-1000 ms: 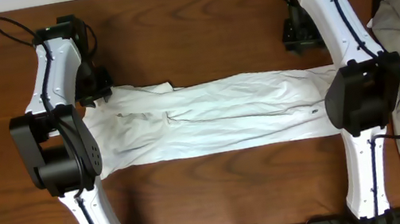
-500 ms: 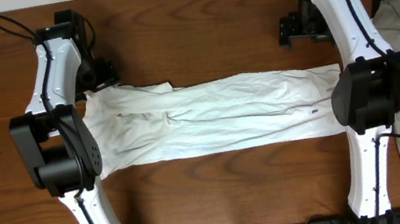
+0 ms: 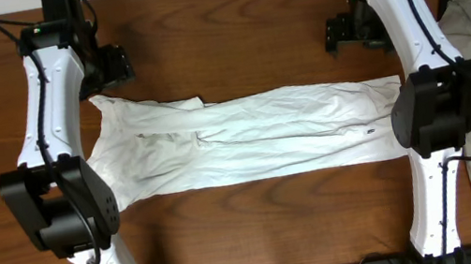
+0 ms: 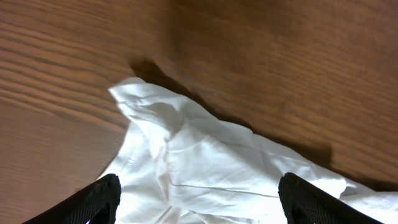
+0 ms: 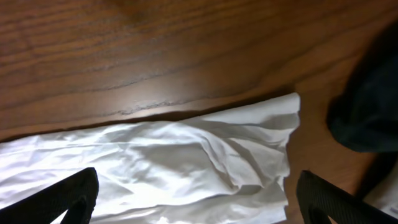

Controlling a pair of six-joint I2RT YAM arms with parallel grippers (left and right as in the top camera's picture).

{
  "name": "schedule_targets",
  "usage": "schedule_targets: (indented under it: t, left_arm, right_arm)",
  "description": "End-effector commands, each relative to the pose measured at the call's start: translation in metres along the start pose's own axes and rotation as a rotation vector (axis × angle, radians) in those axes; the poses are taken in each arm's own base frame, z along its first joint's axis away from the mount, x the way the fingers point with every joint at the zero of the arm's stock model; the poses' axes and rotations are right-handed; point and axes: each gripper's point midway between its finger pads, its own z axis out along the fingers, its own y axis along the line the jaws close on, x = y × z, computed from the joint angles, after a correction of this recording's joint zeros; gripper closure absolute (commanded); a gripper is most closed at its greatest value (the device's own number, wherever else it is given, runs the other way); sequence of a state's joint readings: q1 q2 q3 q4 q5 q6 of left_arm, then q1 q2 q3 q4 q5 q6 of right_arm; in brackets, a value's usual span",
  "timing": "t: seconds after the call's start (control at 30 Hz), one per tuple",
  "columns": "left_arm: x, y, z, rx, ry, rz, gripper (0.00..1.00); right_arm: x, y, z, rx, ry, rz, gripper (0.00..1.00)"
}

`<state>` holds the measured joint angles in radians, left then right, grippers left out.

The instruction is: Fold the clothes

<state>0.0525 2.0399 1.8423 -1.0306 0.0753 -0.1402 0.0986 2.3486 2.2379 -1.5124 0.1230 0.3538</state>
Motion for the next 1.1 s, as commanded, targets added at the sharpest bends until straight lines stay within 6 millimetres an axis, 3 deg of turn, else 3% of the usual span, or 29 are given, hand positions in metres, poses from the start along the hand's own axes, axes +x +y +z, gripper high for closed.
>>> schedule_targets:
  t: [0.0, 0.27, 0.67, 0.83, 0.97, 1.07]
  left_arm:
    - [0.016, -0.002, 0.03, -0.002, 0.092, 0.026, 0.17]
    - [0.024, 0.0, 0.048, -0.012, 0.145, 0.028, 0.17]
    - [0.042, -0.006, 0.085, 0.026, 0.247, 0.026, 0.17]
    - [0.038, -0.006, 0.087, 0.029, 0.232, 0.028, 0.18]
    - [0.041, -0.006, 0.087, 0.027, 0.243, 0.027, 0.35]
    - [0.042, -0.006, 0.086, 0.026, 0.247, 0.027, 0.59]
  right_arm:
    - [0.009, 0.003, 0.013, 0.004, 0.034, -0.04, 0.01]
    - [0.024, 0.002, 0.05, 0.026, 0.096, -0.055, 0.01]
    - [0.023, 0.006, 0.052, 0.005, 0.092, -0.054, 0.01]
    - [0.022, 0.007, 0.052, 0.004, 0.088, -0.054, 0.01]
    - [0.021, 0.007, 0.052, 0.002, 0.085, -0.053, 0.01]
    - [0.02, 0.007, 0.052, 0.002, 0.082, -0.052, 0.01]
